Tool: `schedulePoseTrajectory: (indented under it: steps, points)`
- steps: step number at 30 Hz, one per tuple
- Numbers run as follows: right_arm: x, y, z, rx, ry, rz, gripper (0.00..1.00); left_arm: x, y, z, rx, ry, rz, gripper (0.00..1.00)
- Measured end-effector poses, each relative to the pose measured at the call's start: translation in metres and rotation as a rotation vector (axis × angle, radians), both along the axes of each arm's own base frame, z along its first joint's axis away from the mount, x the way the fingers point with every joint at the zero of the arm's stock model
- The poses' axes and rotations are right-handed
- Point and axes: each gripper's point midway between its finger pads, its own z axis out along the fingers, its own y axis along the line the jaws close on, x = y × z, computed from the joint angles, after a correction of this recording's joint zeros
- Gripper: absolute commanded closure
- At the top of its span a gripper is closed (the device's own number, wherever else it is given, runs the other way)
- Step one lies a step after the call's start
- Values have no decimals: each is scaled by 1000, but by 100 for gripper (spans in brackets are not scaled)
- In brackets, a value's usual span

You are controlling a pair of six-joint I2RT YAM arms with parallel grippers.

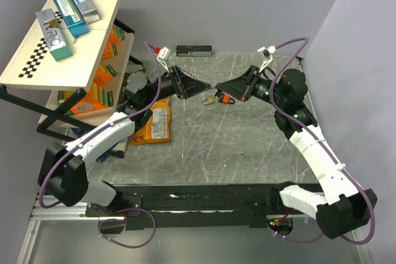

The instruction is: Unlock with the key

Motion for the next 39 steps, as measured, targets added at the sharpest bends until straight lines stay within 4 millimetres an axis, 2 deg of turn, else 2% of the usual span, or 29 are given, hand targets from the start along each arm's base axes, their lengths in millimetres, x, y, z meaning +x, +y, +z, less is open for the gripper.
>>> schedulePoseTrajectory:
  steps: [5, 8, 13, 17, 18, 19, 20, 23, 24, 26, 27, 28, 30, 33, 35, 39]
  points:
    - [4, -1, 5, 28, 0, -21, 100, -7, -4, 10, -40, 2, -18, 47]
    - [7, -1, 2, 30, 10, -35, 100, -9, -6, 11, -46, 5, -24, 51]
    - [8, -2, 1, 32, 16, -43, 100, -8, -8, 10, -50, 14, -22, 70]
    - [8, -2, 0, 31, 17, -43, 100, -5, -10, 7, -48, 21, -17, 80]
    - [9, -2, 0, 30, 18, -43, 100, -4, -10, 6, -47, 23, -18, 85]
    - [9, -2, -1, 30, 18, -43, 100, -3, -11, 6, -46, 24, -18, 96]
    - [10, -2, -1, 27, 18, -45, 100, -3, -11, 6, -46, 27, -19, 99]
    - [12, -2, -4, 24, 31, -50, 100, -3, -12, 6, -44, 30, -22, 99]
    - [12, -2, -5, 22, 30, -48, 95, -3, -12, 6, -42, 29, -23, 99]
    - [12, -2, -6, 14, 35, -42, 74, -3, -13, 5, -31, 28, -25, 99]
    - [12, -3, -7, 10, 39, -38, 51, -3, -12, 4, -24, 24, -30, 99]
    - [12, -4, -9, -3, 38, -29, 41, -3, -11, 3, -14, 21, -37, 99]
    - [12, -5, -15, -20, 51, -4, 28, -5, -10, 4, 7, 5, -59, 99]
    - [11, -8, -22, -68, 73, 38, 26, -6, -6, 4, 58, -25, -122, 99]
    - [11, -8, -20, -110, 68, 75, 28, -5, -4, 0, 113, -38, -164, 99]
    - [0, -8, -13, -192, 39, 151, 39, -7, -3, -10, 246, -80, -258, 99]
